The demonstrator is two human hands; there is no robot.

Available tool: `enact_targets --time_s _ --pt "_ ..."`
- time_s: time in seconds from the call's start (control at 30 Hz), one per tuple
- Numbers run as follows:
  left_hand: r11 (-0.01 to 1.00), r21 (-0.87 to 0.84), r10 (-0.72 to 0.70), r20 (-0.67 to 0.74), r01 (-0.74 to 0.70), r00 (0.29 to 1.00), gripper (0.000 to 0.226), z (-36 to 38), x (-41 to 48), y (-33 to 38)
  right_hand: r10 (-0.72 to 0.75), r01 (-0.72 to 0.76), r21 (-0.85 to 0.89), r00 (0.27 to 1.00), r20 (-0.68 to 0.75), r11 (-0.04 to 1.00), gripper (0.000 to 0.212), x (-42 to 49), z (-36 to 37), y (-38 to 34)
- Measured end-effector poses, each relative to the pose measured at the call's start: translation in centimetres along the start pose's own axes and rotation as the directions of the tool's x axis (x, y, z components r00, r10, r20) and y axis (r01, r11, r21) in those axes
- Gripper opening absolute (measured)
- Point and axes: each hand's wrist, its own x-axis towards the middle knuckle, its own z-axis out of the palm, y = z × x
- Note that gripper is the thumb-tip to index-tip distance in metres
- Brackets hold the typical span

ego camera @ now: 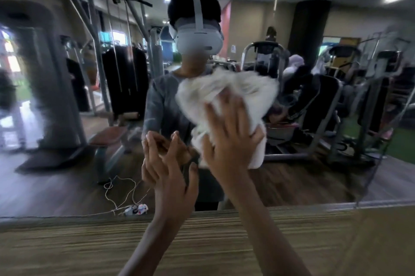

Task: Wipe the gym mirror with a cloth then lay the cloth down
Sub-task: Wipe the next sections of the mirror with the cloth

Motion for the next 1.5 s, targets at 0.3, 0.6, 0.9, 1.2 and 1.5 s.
enact_targets --time_s 0.3,0.6,0.9,1.2,1.5 --pt "0.997 0.011 0.072 0.046 -0.072 0.996 0.067 -0.6 -0.1 0.4 0.014 -0.009 -0.169 1.000 0.027 0.986 0.048 -4.6 -3.8 16.6" --pt "0.945 -0.018 0.327 0.132 -0.328 0.936 0.059 3.8 1.7 7.5 -0.099 0.103 -0.121 0.994 0.040 0.987 0.056 -2.5 -2.3 11.0" --pt "0.878 0.124 0.448 0.129 -0.463 0.884 0.075 5.1 1.8 6.9 0.545 -0.546 -0.048 0.838 -0.027 0.836 0.066 -1.7 -6.5 23.6" --pt "0.806 0.290 0.533 0.024 -0.516 0.846 0.071 7.0 1.5 5.0 -0.126 0.156 -0.216 0.981 0.149 0.964 0.048 -8.8 -3.7 18.7" --pt "0.771 0.345 0.566 0.012 -0.535 0.824 0.070 7.8 1.2 4.2 0.758 -0.724 0.225 0.619 -0.206 0.652 0.064 1.2 -5.3 24.3"
